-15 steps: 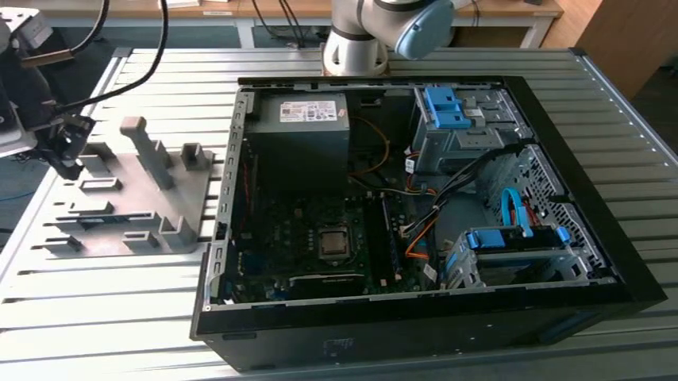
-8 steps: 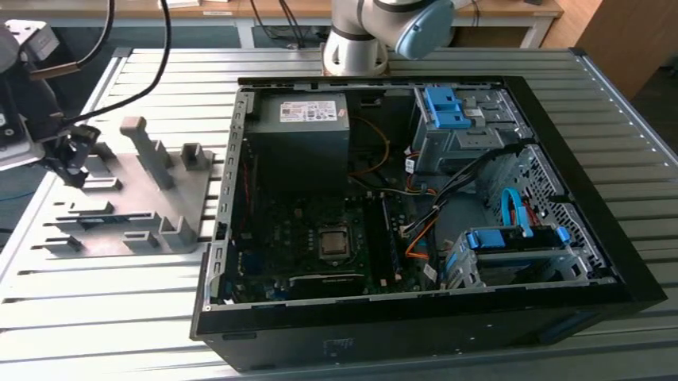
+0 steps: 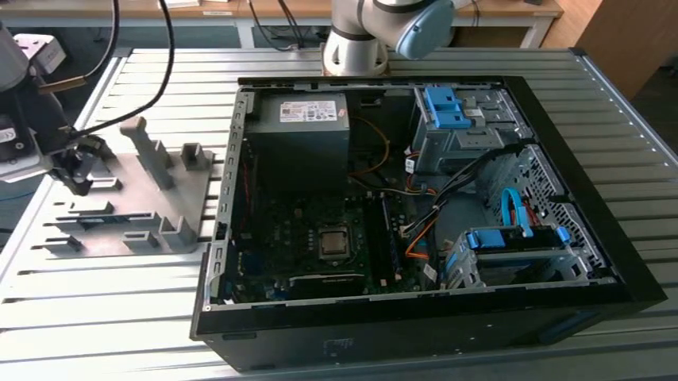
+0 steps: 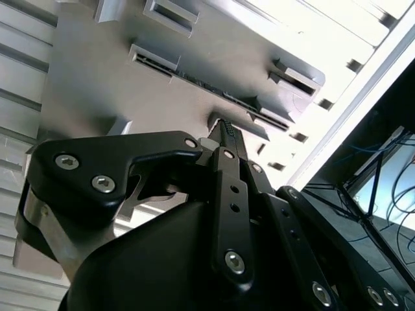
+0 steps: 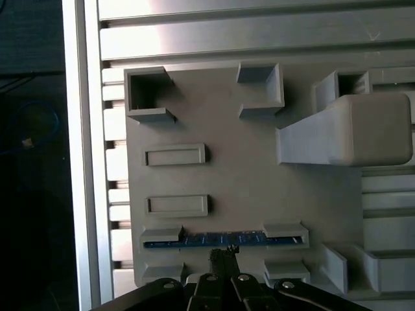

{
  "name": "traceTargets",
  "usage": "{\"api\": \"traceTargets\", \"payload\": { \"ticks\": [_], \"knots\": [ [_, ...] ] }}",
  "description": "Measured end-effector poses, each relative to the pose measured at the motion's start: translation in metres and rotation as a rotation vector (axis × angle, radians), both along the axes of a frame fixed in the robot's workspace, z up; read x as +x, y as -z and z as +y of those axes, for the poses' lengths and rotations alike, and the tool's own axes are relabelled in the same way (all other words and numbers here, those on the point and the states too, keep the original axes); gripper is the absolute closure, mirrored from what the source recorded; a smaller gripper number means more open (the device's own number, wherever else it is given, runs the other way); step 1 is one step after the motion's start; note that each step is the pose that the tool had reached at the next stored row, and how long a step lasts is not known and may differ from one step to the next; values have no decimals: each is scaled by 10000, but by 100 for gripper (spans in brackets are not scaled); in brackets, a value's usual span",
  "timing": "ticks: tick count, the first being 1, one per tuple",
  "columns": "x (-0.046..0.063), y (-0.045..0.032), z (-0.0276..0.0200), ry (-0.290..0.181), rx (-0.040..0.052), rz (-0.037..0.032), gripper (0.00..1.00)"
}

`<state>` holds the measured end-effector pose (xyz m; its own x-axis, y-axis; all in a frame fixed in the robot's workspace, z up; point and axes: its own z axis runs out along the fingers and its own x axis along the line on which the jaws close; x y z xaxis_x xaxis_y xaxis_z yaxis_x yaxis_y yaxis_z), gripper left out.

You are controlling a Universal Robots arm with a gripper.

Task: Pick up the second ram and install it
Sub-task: 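Reach for the second ram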

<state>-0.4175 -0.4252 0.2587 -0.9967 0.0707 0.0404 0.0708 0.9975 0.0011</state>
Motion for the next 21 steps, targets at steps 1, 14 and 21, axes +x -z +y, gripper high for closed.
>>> {"api": "traceTargets", "payload": {
  "ticks": [1,14,21],
  "knots": [
    [0,18,-3,0,0,2,90],
    [0,255,-35,0,0,36,90],
    [0,340,-45,0,-1,50,90]
  ]
}}
